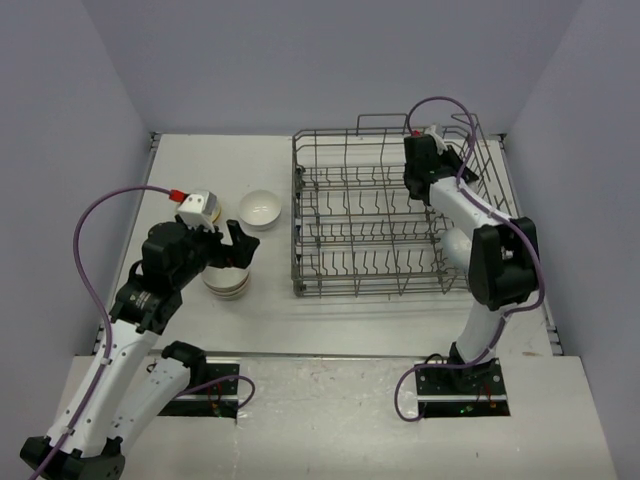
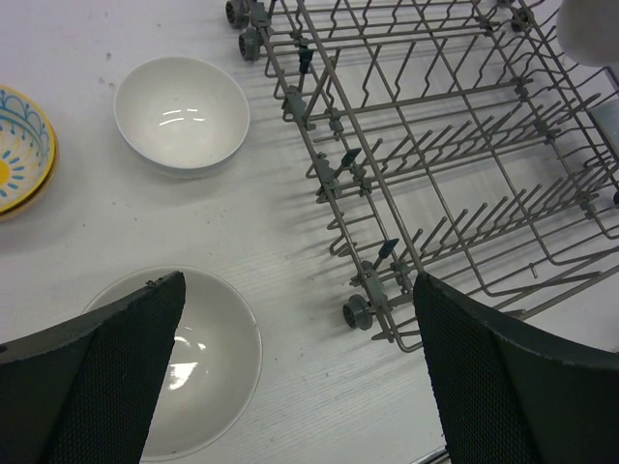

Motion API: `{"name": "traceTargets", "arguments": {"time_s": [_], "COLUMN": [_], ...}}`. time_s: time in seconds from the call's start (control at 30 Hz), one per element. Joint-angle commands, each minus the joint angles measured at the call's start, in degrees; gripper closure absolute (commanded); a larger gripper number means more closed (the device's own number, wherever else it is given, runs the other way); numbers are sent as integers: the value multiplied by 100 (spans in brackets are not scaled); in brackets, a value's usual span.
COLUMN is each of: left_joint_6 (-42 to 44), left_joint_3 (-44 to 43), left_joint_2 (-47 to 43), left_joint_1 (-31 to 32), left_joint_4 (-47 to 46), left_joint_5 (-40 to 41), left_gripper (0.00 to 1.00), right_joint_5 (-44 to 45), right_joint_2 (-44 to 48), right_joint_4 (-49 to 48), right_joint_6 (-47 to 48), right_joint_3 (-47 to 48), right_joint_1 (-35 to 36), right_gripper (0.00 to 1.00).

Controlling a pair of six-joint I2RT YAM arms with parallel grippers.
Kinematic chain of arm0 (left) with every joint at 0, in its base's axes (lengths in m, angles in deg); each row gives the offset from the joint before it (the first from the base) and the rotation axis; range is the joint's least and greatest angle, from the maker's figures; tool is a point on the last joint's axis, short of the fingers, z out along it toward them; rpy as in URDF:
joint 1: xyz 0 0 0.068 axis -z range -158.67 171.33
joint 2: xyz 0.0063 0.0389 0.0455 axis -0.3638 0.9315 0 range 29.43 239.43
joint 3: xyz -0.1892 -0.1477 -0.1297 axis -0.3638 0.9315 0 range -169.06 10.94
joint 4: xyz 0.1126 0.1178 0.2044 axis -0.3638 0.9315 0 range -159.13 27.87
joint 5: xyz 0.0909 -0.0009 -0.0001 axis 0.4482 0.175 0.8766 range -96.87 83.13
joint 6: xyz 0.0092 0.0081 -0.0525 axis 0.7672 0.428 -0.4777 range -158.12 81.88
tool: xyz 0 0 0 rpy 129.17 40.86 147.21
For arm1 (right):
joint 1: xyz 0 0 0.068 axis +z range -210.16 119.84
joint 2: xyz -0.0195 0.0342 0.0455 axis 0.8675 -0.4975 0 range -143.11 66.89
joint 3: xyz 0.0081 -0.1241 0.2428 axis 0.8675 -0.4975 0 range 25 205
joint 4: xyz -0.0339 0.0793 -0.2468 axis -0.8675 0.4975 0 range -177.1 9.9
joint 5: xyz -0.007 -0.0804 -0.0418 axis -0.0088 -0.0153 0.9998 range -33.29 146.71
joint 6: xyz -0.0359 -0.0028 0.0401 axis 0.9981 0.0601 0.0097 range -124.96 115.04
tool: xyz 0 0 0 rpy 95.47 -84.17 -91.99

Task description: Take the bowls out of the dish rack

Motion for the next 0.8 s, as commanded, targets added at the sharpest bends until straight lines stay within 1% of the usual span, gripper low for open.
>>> {"name": "traceTargets", "arguments": {"time_s": [0.0, 0.17, 0.2, 0.23, 0.27, 0.3, 0.33, 0.37, 0.4, 0.43, 0.47, 0.5, 0.53, 0.6, 0.63, 0.67, 0.7, 0.73, 0.77], "left_joint_6": [75, 57, 66, 66, 22, -22, -83, -232, -329, -417, -609, -724, -917, -962, -832, -752, -665, -455, -340], "left_joint_3": [-38, -73, -134, -187, -257, -476, -608, -871, -1004, -1153, -1468, -1619, -1907, -2234, -2436, -2838, -3042, -3279, -3725], "left_joint_2": [-38, -29, -12, -3, 58, 102, 207, 278, 339, 540, 673, 822, 1171, 1542, 1927, 2140, 2551, 2755, 2966], "left_joint_1": [15, 15, 15, 15, 15, 15, 15, 15, 15, 24, 24, 24, 85, 357, 819, 1042, 1401, 1569, 1728], "left_joint_4": [-160, -116, -99, -81, -38, -37, -63, -203, -335, -458, -720, -871, -1107, -1276, -1242, -1206, -1136, -805, -584], "left_joint_5": [173, 244, 226, 209, 78, -45, -438, -686, -897, -1325, -1556, -1750, -2056, -2077, -1659, -1490, -1279, -1120, -893], "left_gripper": [0, 0, 0, 0, 0, 0, 0, 0, 0, 0, 0, 0, 0, 0, 0, 0, 0, 0, 0], "right_joint_5": [222, 196, 143, -66, -242, -488, -934, -1104, -1219, -1307, -1751, -2113, -3047, -4019, -4389, -5115, -5444, -5708, -5920], "right_joint_2": [645, 1014, 1076, 1216, 1287, 1366, 1602, 1743, 1892, 2042, 2235, 2315, 2499, 2754, 2886, 3122, 3229, 3308, 3440], "right_joint_4": [-597, -606, -440, 223, 699, 1574, 1835, 1959, 1891, 1908, 2004, 2240, 2285, 2060, 1918, 1760, 1515, 1426, 1338], "right_joint_6": [257, 301, -21, -346, -1141, -1549, -1910, -2201, -2204, -2247, -2492, -2651, -3139, -3433, -3713, -3846, -3961, -4231, -4382], "right_joint_3": [325, 448, 500, 727, 886, 1053, 1254, 1239, 1152, 1012, 1010, 1028, 1002, 827, 556, 414, 213, 132, 71], "right_joint_1": [72, 72, 90, 99, 142, 195, 256, 518, 721, 923, 1316, 1460, 1609, 1663, 1681, 1707, 1707, 1707, 1698], "right_gripper": [100, 100, 100, 100, 100, 100, 100, 100, 100, 100, 100, 100, 100, 100, 100, 100, 100, 100, 100]}}
